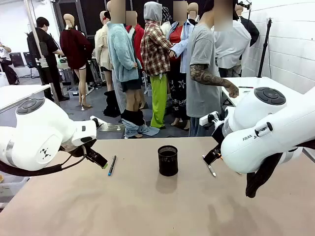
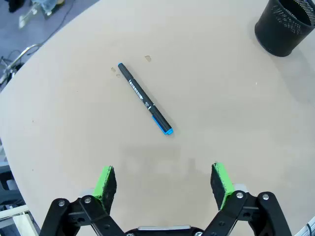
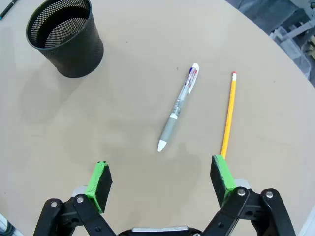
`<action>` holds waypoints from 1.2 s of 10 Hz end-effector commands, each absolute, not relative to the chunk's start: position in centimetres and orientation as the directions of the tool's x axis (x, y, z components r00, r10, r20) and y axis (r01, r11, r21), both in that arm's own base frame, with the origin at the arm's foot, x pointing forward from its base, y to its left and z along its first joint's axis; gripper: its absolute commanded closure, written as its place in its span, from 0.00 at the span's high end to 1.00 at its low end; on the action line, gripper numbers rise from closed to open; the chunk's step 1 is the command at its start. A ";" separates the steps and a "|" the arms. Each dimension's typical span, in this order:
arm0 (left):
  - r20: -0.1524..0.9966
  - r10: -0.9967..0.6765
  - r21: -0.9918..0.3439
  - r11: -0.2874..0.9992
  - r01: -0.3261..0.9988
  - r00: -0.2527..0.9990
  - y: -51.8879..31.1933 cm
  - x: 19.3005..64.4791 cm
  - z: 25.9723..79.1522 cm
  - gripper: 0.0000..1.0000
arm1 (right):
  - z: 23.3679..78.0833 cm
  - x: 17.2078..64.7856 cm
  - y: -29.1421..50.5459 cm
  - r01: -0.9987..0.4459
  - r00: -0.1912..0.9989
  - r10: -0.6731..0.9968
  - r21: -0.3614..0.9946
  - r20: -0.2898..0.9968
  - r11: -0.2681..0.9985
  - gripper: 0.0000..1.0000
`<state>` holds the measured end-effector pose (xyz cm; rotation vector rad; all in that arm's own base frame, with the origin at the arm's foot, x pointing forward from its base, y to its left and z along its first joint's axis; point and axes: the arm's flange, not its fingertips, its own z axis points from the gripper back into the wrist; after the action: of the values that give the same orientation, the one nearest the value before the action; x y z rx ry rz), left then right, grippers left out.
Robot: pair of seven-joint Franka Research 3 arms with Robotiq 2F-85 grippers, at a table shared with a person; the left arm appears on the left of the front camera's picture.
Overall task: Place the pens into the pen holder.
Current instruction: Pick up a writing instrument from the table and place it into the Pen holder.
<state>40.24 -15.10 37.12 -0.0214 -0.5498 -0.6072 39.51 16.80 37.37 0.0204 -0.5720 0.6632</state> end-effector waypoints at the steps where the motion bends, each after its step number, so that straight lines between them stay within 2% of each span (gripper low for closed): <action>1: 0.497 -0.536 0.139 0.826 0.547 0.683 -15.1 40.2 37.1 1.00 | 37.4 39.5 16.8 -0.587 0.640 0.576 -0.160 0.508 0.794 1.00; 10: 0.497 -0.536 0.139 0.826 0.547 0.683 -15.1 40.2 37.1 1.00 | 37.4 39.5 16.8 -0.587 0.640 0.577 -0.160 0.508 0.793 1.00; 12: 0.497 -0.536 0.139 0.826 0.547 0.683 -15.1 40.2 37.1 1.00 | 39.1 43.6 15.7 -0.571 0.661 0.579 -0.180 0.477 0.801 1.00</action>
<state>40.21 -15.20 37.12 -0.0213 -0.5499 -0.6097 41.06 15.93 38.28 0.0078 -0.5642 0.6434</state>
